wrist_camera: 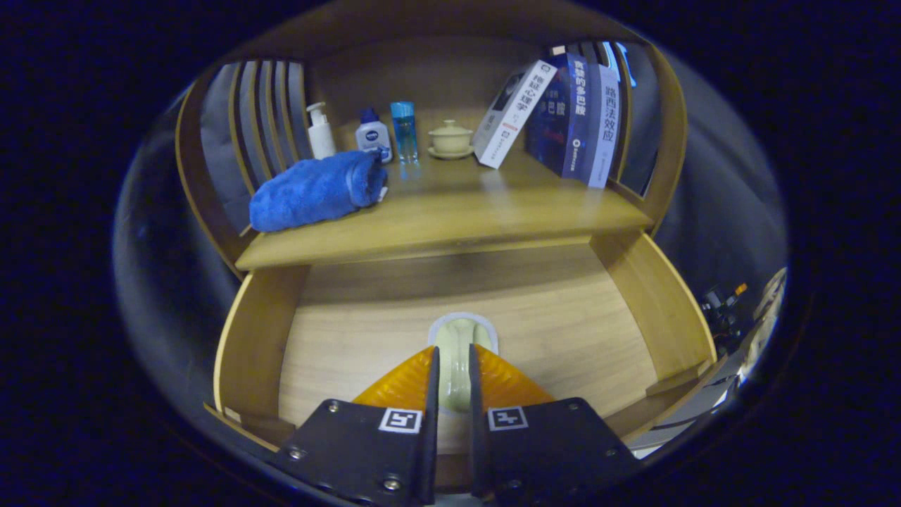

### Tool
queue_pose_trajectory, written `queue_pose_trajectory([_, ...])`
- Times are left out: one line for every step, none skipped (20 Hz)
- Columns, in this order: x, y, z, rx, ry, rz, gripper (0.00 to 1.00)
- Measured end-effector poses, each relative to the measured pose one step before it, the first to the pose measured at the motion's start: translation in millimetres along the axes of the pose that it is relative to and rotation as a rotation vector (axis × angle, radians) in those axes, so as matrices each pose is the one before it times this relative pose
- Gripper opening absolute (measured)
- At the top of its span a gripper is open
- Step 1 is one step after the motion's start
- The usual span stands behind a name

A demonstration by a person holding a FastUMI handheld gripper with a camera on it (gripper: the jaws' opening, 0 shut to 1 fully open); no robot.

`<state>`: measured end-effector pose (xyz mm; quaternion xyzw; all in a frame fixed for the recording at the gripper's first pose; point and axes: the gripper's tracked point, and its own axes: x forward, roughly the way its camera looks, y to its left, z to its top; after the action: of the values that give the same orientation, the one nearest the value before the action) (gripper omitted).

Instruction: Pull open the drawer, take out the items inside it, and place them on the countertop above the cabinet.

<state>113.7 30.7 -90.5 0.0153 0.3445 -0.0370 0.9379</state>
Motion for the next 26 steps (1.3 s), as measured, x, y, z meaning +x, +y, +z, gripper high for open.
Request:
queue_pose_trajectory([2.17, -0.78, -1.07, 0.00490, 0.00133, -0.00202, 0.20])
queue_pose_trajectory([5.79, -0.43, -5.28, 0.00135, 0.02076, 0.00014, 0.20])
queue_pose_trajectory([6.74, 0.35, -10.05, 0.00139, 0.03762, 0.00274, 0.20])
queue_pose_trajectory([5.80, -1.17, -10.35, -0.00240, 0.04209, -0.00532, 0.20])
queue_pose_trajectory([8.34, -1.83, -11.84, -0.00191, 0.04096, -0.00932, 0.20])
queue_pose_trajectory([3.23, -2.72, -8.50, 0.00080, 0.03571, -0.01164, 0.20])
queue_pose_trajectory([2.99, -1.24, 3.91, 0.02556, -0.01783, -0.00150, 0.20])
queue_pose_trajectory([6.04, -0.77, 2.33, 0.02605, 0.00234, 0.00036, 0.20])
queue_pose_trajectory([0.33, -0.48, -6.63, 0.00642, 0.02752, -0.00705, 0.23])
queue_pose_trajectory([5.94, 0.24, -8.00, -0.01473, 0.04421, -0.00180, 0.23])
queue_pose_trajectory([6.59, 1.20, -8.72, -0.02604, 0.05798, 0.00230, 0.23])
queue_pose_trajectory([-3.46, 1.03, 7.83, 0.00085, -0.03841, 0.00535, 0.23])
queue_pose_trajectory([2.85, -1.31, 4.20, 0.00781, -0.00899, -0.00779, 0.27])
queue_pose_trajectory([-1.00, -6.15, 4.79, 0.00289, -0.01742, -0.02387, 0.27])
queue_pose_trajectory([34.76, 4.41, -6.38, 0.00251, -0.02686, 0.01220, 0.21])
queue_pose_trajectory([-8.54, -3.65, 5.11, -0.02358, -0.01282, -0.02528, 0.14])
queue_pose_trajectory([8.93, 0.88, 1.80, -0.01170, -0.01475, -0.00218, 0.07])
queue_pose_trajectory([1.07, 2.27, -4.54, 0.00868, -0.02284, 0.00301, 0.07])
queue_pose_trajectory([-9.64, 4.90, -2.35, 0.01632, -0.01473, 0.01419, 0.07])
queue_pose_trajectory([-8.96, 8.01, 1.00, 0.02066, -0.02182, 0.03003, 0.07])
queue_pose_trajectory([-5.00, 3.00, -3.20, 0.01716, -0.02452, 0.01540, 0.07])
queue_pose_trajectory([-5.91, -1.69, 0.60, 0.01667, -0.02344, 0.01036, 0.07])
queue_pose_trajectory([-6.97, 0.21, 3.04, 0.02036, -0.02335, 0.02207, 0.07])
queue_pose_trajectory([-0.01, -1.95, 7.57, 0.00639, -0.02283, 0.01644, 0.07])
queue_pose_trajectory([-5.91, 0.73, 7.17, 0.00028, -0.02835, 0.01297, 0.07])
queue_pose_trajectory([-9.11, 2.50, 6.25, -0.01319, -0.02240, 0.01243, 0.07])
